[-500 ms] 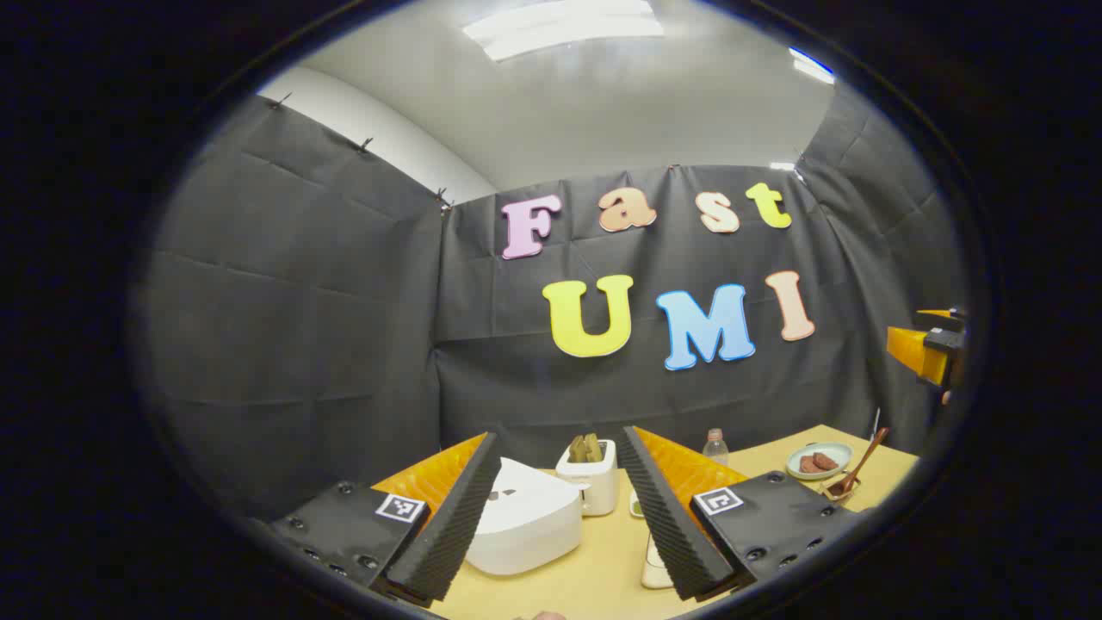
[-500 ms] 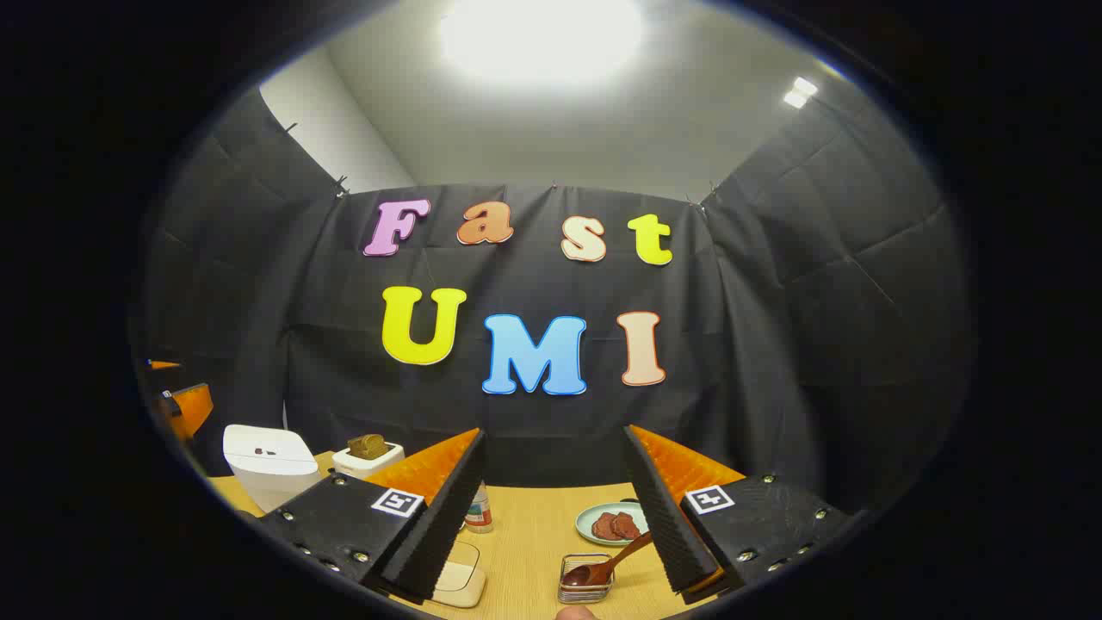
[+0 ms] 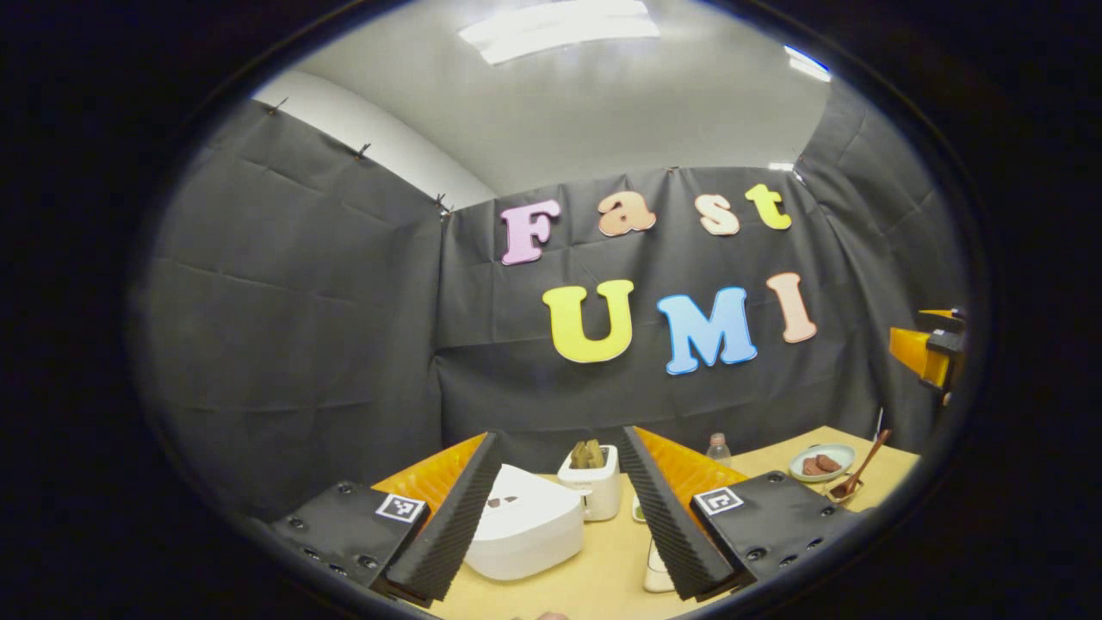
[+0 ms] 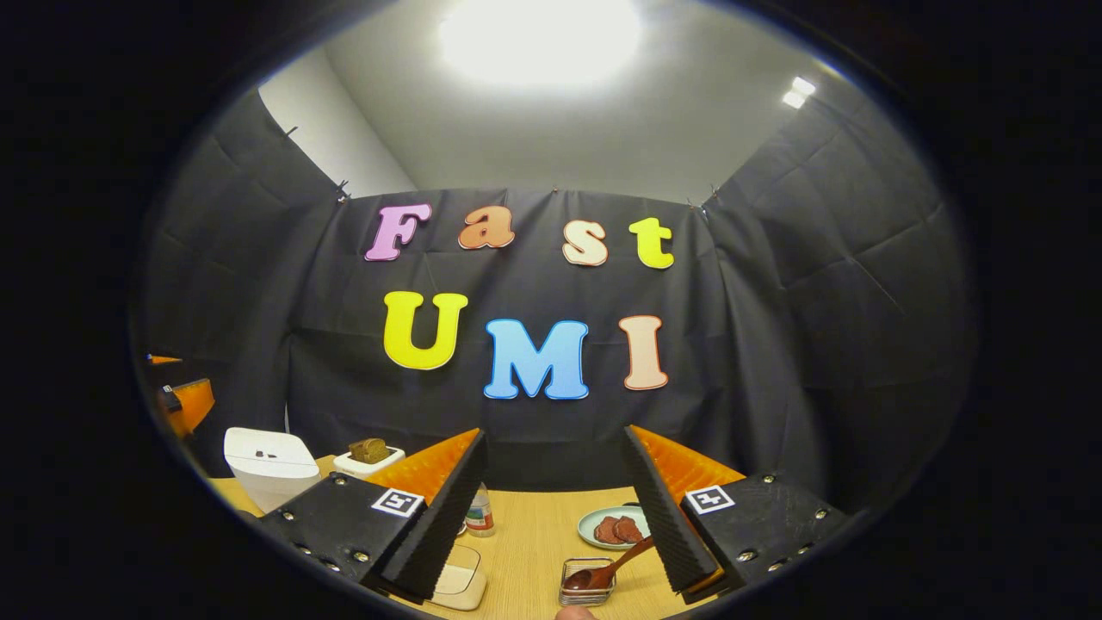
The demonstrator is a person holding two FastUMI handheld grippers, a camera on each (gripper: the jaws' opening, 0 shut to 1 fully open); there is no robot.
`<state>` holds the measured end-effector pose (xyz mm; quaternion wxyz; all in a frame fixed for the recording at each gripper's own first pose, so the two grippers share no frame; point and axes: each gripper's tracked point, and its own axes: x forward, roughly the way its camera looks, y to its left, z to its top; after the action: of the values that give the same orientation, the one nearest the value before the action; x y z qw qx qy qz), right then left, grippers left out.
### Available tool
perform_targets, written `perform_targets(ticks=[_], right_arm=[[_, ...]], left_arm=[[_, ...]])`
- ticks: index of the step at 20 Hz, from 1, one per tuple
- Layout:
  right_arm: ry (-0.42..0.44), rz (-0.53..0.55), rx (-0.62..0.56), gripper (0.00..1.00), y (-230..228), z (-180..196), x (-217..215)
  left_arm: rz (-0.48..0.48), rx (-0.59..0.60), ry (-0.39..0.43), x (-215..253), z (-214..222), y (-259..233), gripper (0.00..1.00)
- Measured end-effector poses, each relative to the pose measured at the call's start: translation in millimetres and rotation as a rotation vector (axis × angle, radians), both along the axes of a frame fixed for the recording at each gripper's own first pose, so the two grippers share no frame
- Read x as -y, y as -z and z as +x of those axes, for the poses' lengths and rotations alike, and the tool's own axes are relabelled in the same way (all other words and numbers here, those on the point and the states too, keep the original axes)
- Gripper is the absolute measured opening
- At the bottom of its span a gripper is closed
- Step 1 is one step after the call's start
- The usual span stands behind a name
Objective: Close the left gripper, press the button to open the rice cooker; take a wooden spoon from the chopstick holder with the right hand, scoop a spoonful of rice and pour it into the rice cooker, then put the wooden spoon back into the chopstick holder.
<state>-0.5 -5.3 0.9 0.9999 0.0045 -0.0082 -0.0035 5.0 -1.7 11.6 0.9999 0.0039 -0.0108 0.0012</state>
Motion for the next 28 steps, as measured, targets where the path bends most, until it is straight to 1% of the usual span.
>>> perform_targets(ticks=[3,8,9,10,11,13,14,15,16,17,18,19,21,22,23,24,25,26,28], right_arm=[[-0.003,-0.019,-0.022,0.95,6.5,1.4,0.9],[0.011,-0.007,-0.001,0.95,-2.2,0.7,7.6],[0.012,-0.013,-0.002,0.95,-1.4,0.3,7.3],[0.013,-0.016,-0.004,0.95,-1.1,-0.3,8.2],[0.015,-0.018,-0.006,0.95,-0.1,-0.6,8.7],[0.022,-0.016,-0.007,0.95,0.1,-2.1,10.3],[0.026,-0.014,-0.010,0.95,0.9,-2.2,11.5],[0.029,-0.012,-0.011,0.95,1.3,-1.8,11.1],[0.031,-0.009,-0.011,0.95,1.1,-1.9,11.1],[0.033,-0.007,-0.011,0.95,2.0,-2.1,10.6],[0.034,-0.005,-0.010,0.95,1.4,-2.7,10.0],[0.037,-0.005,-0.010,0.95,2.0,-2.9,9.8],[0.045,-0.007,-0.004,0.95,1.6,-4.4,9.9],[0.048,-0.006,-0.003,0.95,1.9,-5.0,9.3],[0.047,-0.005,-0.003,0.95,3.1,-4.9,7.6],[0.050,-0.005,-0.004,0.95,3.0,-5.2,6.6],[0.055,-0.006,-0.003,0.95,2.4,-5.1,7.3],[0.059,-0.007,-0.004,0.95,2.2,-5.1,7.3],[0.067,-0.007,-0.004,0.95,2.5,-6.1,5.3]], left_arm=[[-0.007,0.005,0.000,-0.3,-0.9,2.1,0.98],[-0.017,-0.013,0.013,2.7,8.3,5.6,0.98],[-0.014,-0.011,0.015,3.1,9.6,4.1,0.91],[-0.013,-0.008,0.020,2.9,10.5,3.1,0.91],[-0.010,-0.010,0.027,5.5,10.9,2.4,0.97],[-0.017,-0.013,0.059,12.9,11.9,2.6,0.88],[-0.024,-0.010,0.073,14.0,12.8,0.7,0.81],[-0.022,-0.007,0.081,15.3,12.2,0.6,0.79],[-0.019,-0.008,0.086,13.6,14.0,2.0,0.66],[-0.016,-0.010,0.084,11.6,14.1,2.8,0.66],[-0.020,-0.011,0.086,9.4,13.3,4.1,0.53],[-0.033,-0.013,0.094,9.6,13.2,4.2,0.48],[-0.075,-0.023,0.117,13.5,14.9,2.9,0.46],[-0.088,-0.027,0.099,6.2,17.9,8.2,0.35],[-0.103,-0.029,0.098,1.0,17.9,8.7,0.24],[-0.108,-0.029,0.074,-8.1,22.2,9.6,0.12],[-0.105,-0.031,0.057,-18.8,22.3,6.1,0.11],[-0.089,-0.031,0.062,-15.4,28.5,9.8,0.09],[-0.058,-0.022,0.061,-20.6,36.9,10.3,0.08]])
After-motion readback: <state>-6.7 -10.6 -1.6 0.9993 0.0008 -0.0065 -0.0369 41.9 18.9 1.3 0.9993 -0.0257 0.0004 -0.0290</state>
